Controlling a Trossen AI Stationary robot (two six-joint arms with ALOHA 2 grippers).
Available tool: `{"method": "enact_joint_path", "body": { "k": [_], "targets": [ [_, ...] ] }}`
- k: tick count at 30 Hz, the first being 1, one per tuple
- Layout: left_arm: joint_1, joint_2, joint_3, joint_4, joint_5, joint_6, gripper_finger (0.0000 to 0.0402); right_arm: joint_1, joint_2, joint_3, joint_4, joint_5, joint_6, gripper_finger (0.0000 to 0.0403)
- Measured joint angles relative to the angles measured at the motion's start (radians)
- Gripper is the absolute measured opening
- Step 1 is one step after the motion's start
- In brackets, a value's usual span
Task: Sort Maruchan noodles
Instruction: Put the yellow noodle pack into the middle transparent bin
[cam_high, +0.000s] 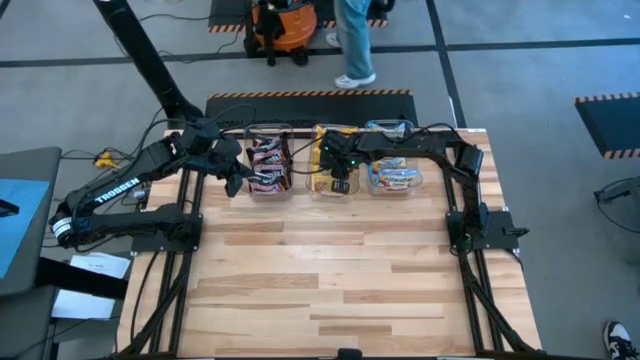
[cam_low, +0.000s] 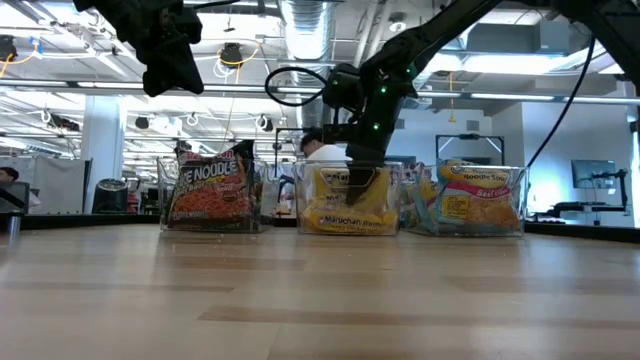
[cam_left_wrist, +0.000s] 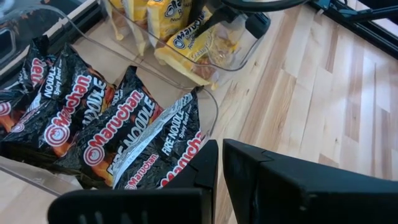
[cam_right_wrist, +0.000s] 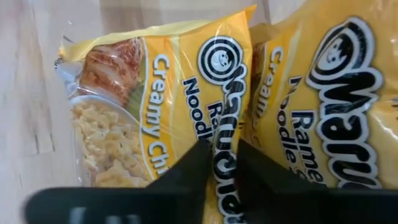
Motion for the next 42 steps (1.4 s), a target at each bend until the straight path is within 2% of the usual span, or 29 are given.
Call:
{"method": "enact_joint_path", "body": {
  "k": [5, 7, 14, 19, 32, 42],
  "targets": [
    [0.0, 0.0, 0.0, 0.0, -0.001, 0.0, 0.0011, 0.01, 0.0, -0.001, -0.001, 0.005, 0.007, 0.003],
    [0.0, 0.0, 0.0, 0.0, -0.001, 0.0, 0.0011, 0.014, 0.0, -0.001, -0.002, 0.005, 0.0, 0.0011],
    [0.0, 0.0, 0.0, 0.0, -0.001, 0.0, 0.0011, 0.035, 0.0, 0.006, -0.037, 0.019, -0.002, 0.0006],
    [0.0, 0.0, 0.0, 0.0, -0.002, 0.0, 0.0011, 0.053, 0.0, 0.063, -0.09, 0.079, -0.01, 0.0005],
    [0.0, 0.0, 0.0, -0.001, -0.002, -0.002, 0.0011, 0.058, 0.0, 0.217, -0.316, 0.125, 0.087, 0.0003],
    [0.0, 0.0, 0.0, -0.002, -0.002, -0.005, 0.0011, 0.102, -0.001, 0.271, -0.362, 0.298, 0.2, 0.0003]
  ]
}}
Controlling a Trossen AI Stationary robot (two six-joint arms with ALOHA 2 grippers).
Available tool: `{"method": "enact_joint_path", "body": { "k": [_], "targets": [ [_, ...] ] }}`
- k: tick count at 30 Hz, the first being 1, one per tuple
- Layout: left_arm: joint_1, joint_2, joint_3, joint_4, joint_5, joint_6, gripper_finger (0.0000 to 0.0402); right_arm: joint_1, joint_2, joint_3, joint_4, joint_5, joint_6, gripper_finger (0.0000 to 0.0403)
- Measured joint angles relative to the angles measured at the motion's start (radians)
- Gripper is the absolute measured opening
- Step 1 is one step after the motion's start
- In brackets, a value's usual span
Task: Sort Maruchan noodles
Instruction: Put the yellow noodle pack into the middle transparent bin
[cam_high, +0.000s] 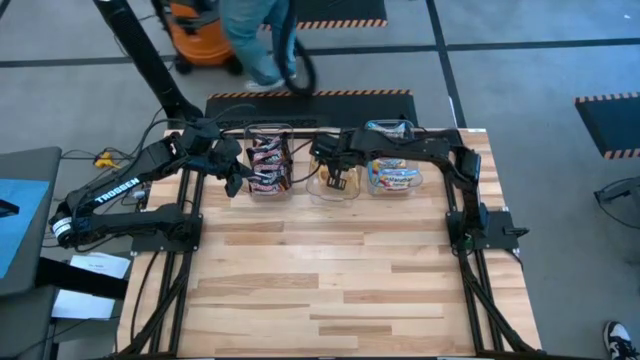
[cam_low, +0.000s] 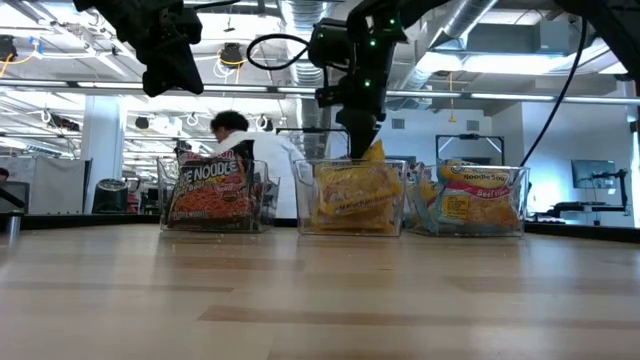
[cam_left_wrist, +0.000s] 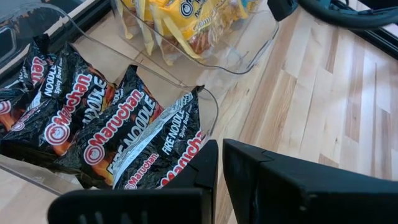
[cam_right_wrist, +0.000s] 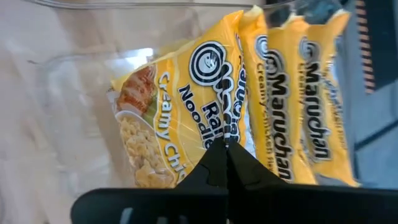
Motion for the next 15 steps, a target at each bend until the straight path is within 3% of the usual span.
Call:
{"method": "enact_joint_path", "body": {
  "k": [6, 15],
  "targets": [
    [0.0, 0.0, 0.0, 0.0, 0.0, 0.0, 0.0011, 0.028, 0.0, 0.0, 0.004, 0.139, 0.035, 0.0003],
    [0.0, 0.0, 0.0, 0.0, -0.001, 0.007, 0.0011, 0.038, 0.008, -0.012, 0.016, 0.125, 0.029, 0.0026]
  ]
}}
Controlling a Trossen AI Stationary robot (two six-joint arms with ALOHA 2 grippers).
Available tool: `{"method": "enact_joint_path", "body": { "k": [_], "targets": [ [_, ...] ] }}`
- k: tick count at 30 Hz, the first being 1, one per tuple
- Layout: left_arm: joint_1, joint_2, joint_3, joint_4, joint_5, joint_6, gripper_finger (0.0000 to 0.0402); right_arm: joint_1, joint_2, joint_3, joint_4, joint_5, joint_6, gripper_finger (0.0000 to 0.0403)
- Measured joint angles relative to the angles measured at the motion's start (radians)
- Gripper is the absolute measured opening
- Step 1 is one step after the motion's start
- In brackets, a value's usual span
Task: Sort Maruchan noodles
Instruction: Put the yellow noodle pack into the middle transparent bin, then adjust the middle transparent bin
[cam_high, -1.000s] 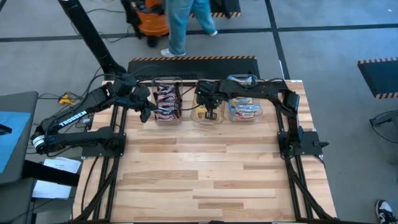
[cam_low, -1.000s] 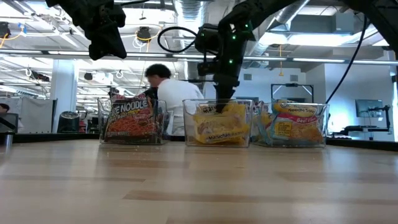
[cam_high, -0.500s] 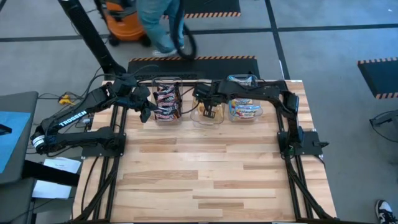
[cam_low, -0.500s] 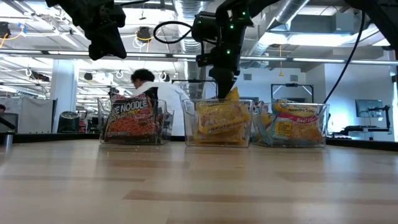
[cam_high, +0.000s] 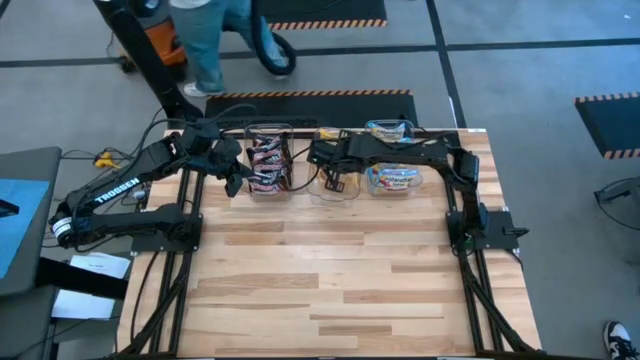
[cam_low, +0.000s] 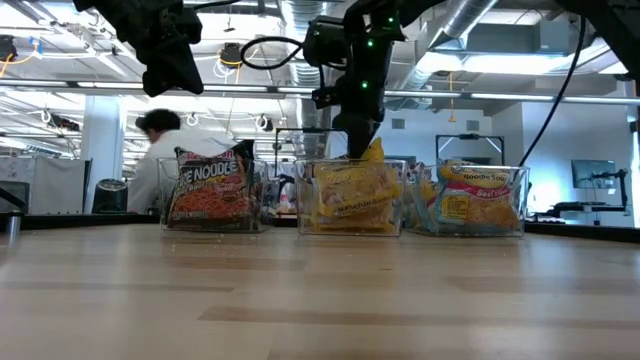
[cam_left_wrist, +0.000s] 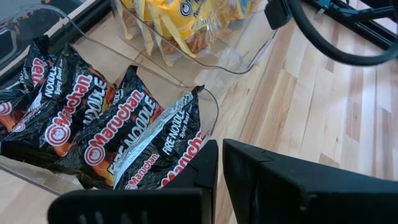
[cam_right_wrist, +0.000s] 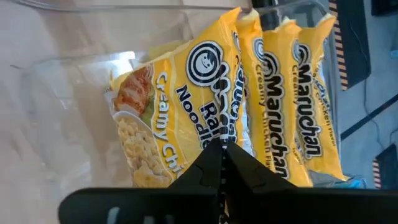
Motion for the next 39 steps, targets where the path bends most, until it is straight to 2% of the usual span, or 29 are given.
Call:
{"method": "enact_joint_path", "body": {
  "k": [10, 19, 24, 30, 35, 39],
  "targets": [
    [0.0, 0.0, 0.0, 0.0, 0.0, -0.002, 0.0011, -0.015, 0.0, 0.0, 0.023, -0.031, 0.015, 0.0013],
    [0.0, 0.0, 0.0, 0.0, 0.0, -0.004, 0.0011, -0.051, 0.0, 0.0, 0.017, -0.103, 0.034, 0.0068],
    [0.0, 0.0, 0.0, 0.0, 0.0, -0.003, 0.0011, -0.062, 0.0, 0.0, 0.016, -0.113, 0.035, 0.0072],
    [0.0, 0.0, 0.0, 0.001, 0.0, 0.001, 0.0011, -0.086, 0.0, 0.0, -0.021, -0.216, 0.101, 0.0087],
    [0.0, 0.0, 0.0, 0.0, 0.0, 0.001, 0.0011, -0.094, 0.0, 0.005, -0.031, -0.215, 0.112, 0.0121],
    [0.0, 0.0, 0.0, 0.0, 0.0, 0.001, 0.0011, -0.092, -0.001, 0.077, -0.107, -0.216, 0.112, 0.014]
  ]
}}
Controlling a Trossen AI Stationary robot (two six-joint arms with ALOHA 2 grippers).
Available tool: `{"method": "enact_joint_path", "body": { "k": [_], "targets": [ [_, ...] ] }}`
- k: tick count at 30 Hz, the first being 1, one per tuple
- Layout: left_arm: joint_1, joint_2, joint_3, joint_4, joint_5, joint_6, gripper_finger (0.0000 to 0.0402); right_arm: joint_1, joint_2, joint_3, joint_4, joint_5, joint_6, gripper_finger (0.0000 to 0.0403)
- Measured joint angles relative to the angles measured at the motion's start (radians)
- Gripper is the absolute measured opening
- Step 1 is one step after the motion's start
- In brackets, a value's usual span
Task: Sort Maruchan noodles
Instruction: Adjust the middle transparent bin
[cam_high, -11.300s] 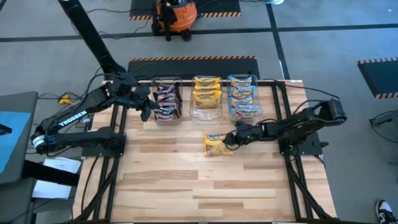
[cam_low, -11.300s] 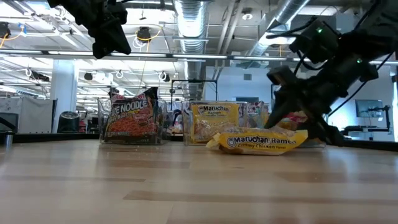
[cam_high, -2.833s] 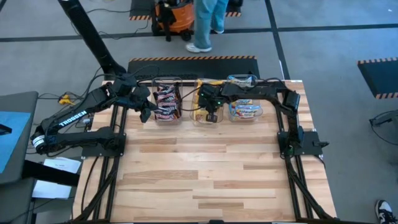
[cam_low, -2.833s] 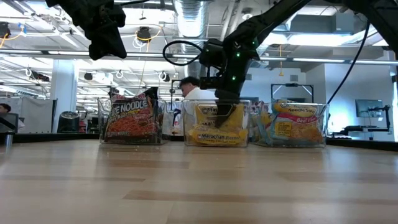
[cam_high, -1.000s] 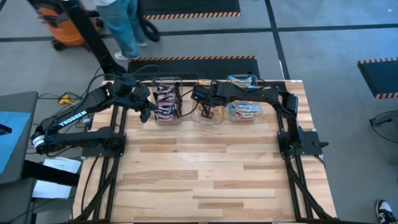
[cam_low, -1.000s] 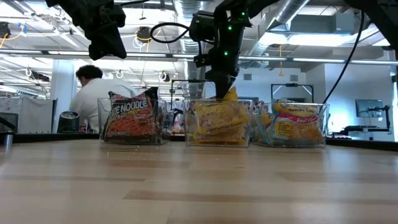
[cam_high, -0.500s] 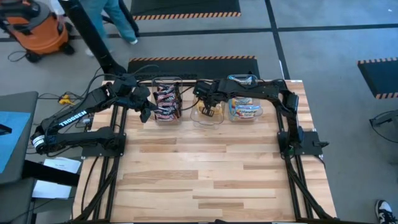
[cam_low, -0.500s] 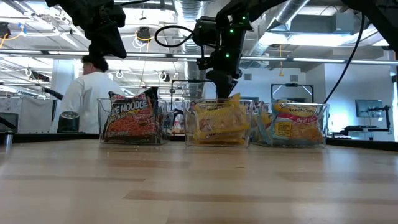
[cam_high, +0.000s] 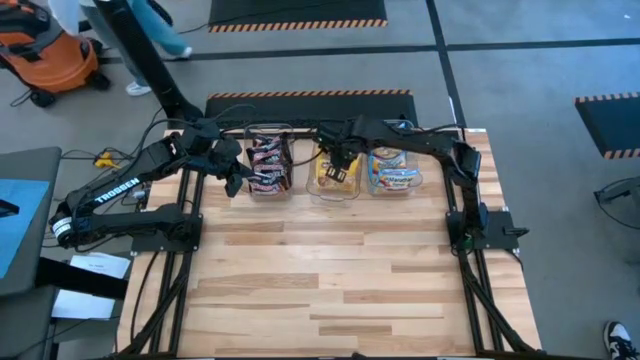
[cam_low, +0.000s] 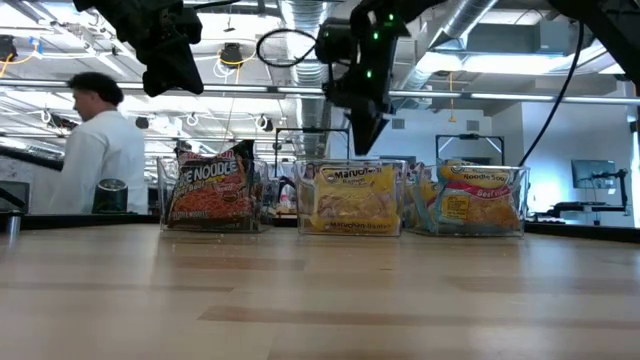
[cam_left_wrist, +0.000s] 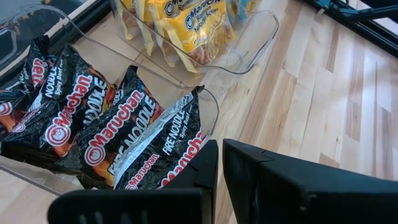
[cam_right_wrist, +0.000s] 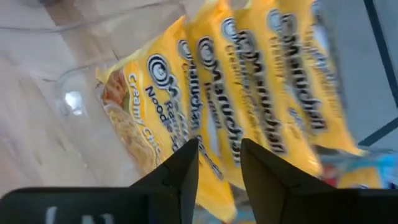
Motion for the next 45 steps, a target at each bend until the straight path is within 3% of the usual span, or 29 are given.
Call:
{"method": "enact_joint_path", "body": {
  "k": [5, 13, 18, 30, 37, 45],
  "targets": [
    [0.0, 0.0, 0.0, 0.0, 0.0, -0.001, 0.0011, 0.012, -0.002, 0.149, -0.141, -0.027, 0.0, 0.0147],
    [0.0, 0.0, 0.0, 0.0, 0.0, -0.004, 0.0011, 0.046, -0.003, 0.268, -0.316, -0.425, 0.053, 0.0148],
    [0.0, 0.0, 0.0, 0.0, 0.0, -0.005, 0.0011, 0.094, -0.001, 0.22, -0.35, -0.545, 0.004, 0.0148],
    [0.0, 0.0, 0.0, 0.0, 0.0, -0.003, 0.0011, 0.166, 0.003, -0.004, -0.276, -0.524, -0.002, 0.0148],
    [0.0, 0.0, 0.0, 0.0, 0.0, -0.001, 0.0011, 0.123, 0.003, -0.086, -0.223, -0.469, 0.008, 0.0148],
    [0.0, 0.0, 0.0, 0.0, 0.0, -0.002, 0.0011, 0.056, 0.002, -0.091, -0.195, -0.428, 0.025, 0.0143]
  ]
}}
